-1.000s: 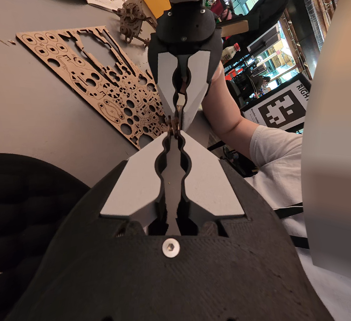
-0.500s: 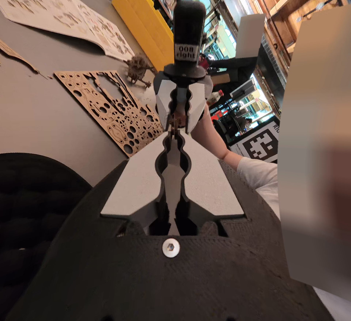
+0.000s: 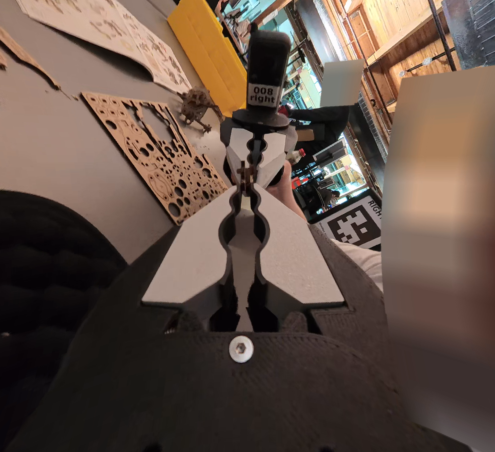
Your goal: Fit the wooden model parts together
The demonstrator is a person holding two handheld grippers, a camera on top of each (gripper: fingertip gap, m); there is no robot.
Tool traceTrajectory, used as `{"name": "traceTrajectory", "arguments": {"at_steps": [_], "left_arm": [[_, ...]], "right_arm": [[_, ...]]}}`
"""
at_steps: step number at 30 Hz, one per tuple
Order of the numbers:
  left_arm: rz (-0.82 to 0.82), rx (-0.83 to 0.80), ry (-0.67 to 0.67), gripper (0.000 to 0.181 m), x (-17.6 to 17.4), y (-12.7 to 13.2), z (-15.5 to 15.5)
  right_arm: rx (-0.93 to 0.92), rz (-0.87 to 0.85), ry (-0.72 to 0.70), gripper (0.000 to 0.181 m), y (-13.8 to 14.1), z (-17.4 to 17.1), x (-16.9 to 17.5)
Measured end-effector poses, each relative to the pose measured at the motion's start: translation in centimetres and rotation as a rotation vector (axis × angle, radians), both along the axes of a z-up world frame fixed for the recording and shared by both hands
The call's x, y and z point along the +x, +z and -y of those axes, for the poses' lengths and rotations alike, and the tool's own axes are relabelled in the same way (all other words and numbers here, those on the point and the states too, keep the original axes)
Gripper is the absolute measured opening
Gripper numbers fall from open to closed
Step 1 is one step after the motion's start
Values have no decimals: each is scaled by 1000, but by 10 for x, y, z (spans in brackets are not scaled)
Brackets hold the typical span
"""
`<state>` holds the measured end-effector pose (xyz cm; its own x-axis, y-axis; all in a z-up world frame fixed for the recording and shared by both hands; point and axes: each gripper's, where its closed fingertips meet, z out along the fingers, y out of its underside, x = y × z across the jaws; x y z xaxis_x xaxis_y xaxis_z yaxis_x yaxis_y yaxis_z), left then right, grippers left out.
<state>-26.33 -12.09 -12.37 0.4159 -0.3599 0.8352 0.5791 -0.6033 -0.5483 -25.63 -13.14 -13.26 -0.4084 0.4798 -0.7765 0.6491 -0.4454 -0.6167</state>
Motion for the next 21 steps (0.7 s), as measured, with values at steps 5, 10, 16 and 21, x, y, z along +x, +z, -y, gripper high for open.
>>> {"name": "traceTrajectory", "arguments": {"at_steps": [5, 10, 16, 21], "left_arm": [[-18, -104, 22, 4, 2, -20, 20], [3, -158, 35, 5, 2, -27, 36], [-8, -200, 76, 1, -4, -37, 37], [7, -198, 66, 1, 1, -33, 37]], "right_arm": [[-47, 119, 97, 0, -16, 20, 5], [-62, 168, 176, 0, -24, 39, 8], [-59, 190, 215, 0, -28, 44, 14], [-94, 199, 239, 0, -27, 46, 16]]}}
